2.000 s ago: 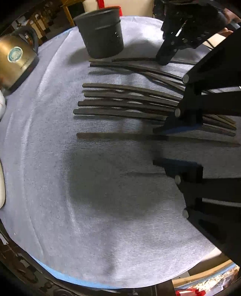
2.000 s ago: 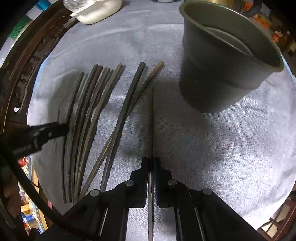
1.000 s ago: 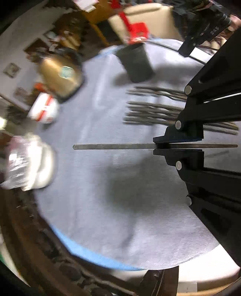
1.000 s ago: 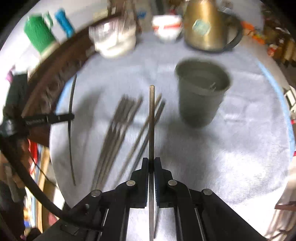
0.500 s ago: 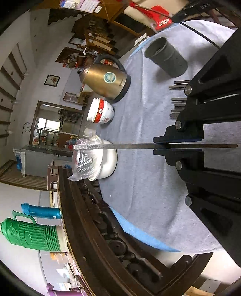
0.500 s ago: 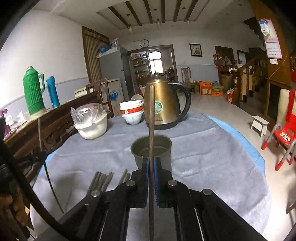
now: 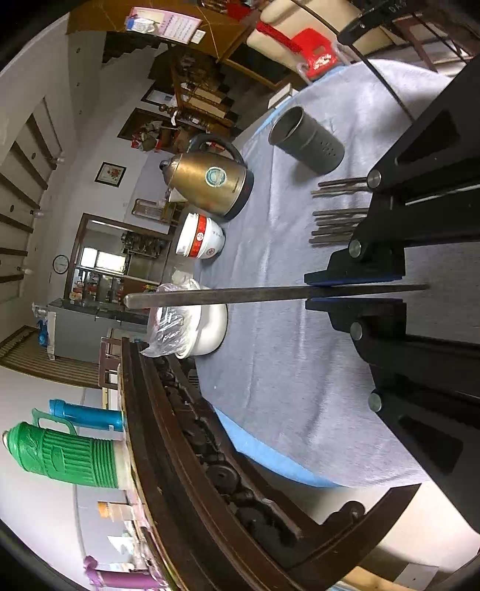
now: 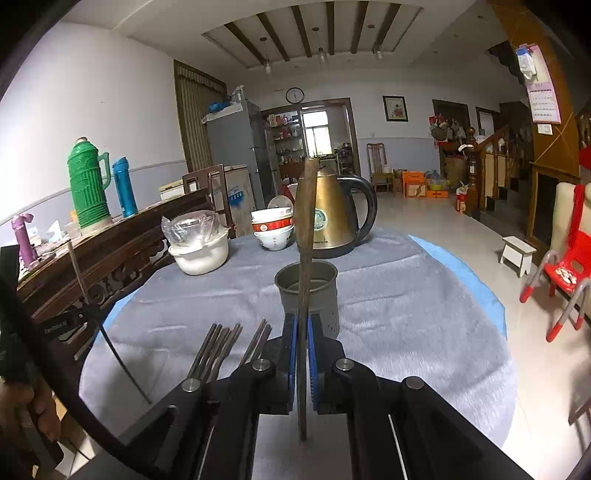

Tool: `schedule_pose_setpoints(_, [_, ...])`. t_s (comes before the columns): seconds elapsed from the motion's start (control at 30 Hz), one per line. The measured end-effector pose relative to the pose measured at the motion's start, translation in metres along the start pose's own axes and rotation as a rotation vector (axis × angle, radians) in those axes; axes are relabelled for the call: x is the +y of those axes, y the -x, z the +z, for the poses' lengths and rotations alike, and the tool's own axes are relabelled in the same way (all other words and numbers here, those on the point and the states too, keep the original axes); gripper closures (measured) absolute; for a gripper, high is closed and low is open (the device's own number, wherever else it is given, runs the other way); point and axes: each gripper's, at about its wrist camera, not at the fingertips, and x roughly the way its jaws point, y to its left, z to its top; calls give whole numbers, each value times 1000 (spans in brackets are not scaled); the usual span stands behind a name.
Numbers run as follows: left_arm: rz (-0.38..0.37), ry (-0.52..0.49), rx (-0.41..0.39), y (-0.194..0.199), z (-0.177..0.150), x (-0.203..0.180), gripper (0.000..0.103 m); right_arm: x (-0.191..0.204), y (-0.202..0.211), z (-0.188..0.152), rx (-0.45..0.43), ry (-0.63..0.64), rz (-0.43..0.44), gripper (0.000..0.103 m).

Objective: Organize utensils
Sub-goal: 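Lift the held chopsticks with both tools and carry them toward the grey cup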

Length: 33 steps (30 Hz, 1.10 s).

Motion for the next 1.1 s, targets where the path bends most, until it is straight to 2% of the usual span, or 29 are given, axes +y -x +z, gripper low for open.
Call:
schedule_pose_setpoints(0.43, [-39, 15, 13, 9, -7, -2, 97, 1, 13, -5, 10, -33, 4, 97])
schedule_pose_setpoints(0.57, [-37, 22, 6, 11, -1, -4, 97, 1, 16, 1, -12, -45, 11, 97])
schedule_pose_setpoints(0.67, [-7, 10, 7, 11, 8, -10, 97, 2, 22, 10, -42, -51, 23, 97])
schedule_pose_setpoints(0.9, [92, -17, 68, -7, 27, -28, 97, 1, 25, 28, -75, -83, 53, 97])
schedule_pose_setpoints(1.1, [124, -42, 70, -11, 32, -40, 97, 3, 28, 36, -91, -88, 59, 97])
